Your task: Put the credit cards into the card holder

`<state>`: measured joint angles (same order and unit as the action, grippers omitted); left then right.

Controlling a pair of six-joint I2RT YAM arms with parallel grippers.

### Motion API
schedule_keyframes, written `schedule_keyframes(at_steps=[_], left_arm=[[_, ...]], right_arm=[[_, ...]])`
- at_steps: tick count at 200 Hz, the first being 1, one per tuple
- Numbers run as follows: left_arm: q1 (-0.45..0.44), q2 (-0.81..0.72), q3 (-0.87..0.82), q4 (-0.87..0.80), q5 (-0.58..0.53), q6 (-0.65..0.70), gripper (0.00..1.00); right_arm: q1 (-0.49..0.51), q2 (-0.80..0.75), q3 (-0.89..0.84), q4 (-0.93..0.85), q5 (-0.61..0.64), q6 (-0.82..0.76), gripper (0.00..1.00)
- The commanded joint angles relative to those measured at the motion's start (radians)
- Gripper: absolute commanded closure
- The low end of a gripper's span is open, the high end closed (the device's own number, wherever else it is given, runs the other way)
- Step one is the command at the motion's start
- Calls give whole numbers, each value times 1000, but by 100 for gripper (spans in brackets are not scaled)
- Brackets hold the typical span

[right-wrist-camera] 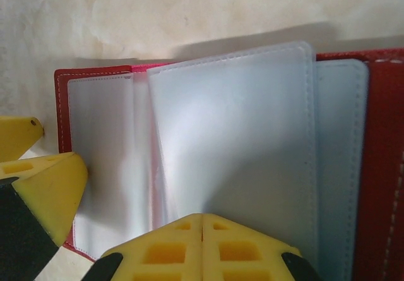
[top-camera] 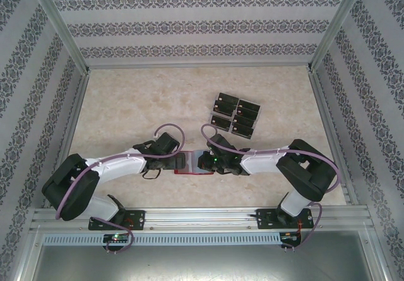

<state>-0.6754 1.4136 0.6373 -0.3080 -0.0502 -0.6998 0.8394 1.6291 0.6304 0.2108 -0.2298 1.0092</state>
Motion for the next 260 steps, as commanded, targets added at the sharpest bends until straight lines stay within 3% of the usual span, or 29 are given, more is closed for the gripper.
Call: schedule_keyframes(at_steps=[1, 55, 86, 122, 161, 194, 220, 260], left_arm=[[-7, 5, -47, -107, -57, -28, 0], [-5, 19, -58, -90, -59, -33, 0], [-7, 17, -52, -82, -56, -30, 0], [-6, 0, -23, -86, -41, -17, 0], [-6, -85, 53, -146, -34, 15, 0], [-6, -134, 120, -183, -13, 29, 0], [-6, -140, 146, -179, 9, 31, 0], [-5, -145, 150, -170, 20, 25, 0]], right_arm=[[-17, -11, -39, -60, 43, 18, 92], [-17, -141, -66, -118, 47, 25, 88], [-21, -203, -38, -164, 53, 4, 72], [-95, -263, 31, -245, 60, -81, 68], [-300, -334, 222, -479, 95, -314, 57], [-412, -277, 435, -686, 144, -562, 47], [-433, -195, 567, -825, 211, -745, 46], [-430, -80, 650, -934, 224, -893, 46]])
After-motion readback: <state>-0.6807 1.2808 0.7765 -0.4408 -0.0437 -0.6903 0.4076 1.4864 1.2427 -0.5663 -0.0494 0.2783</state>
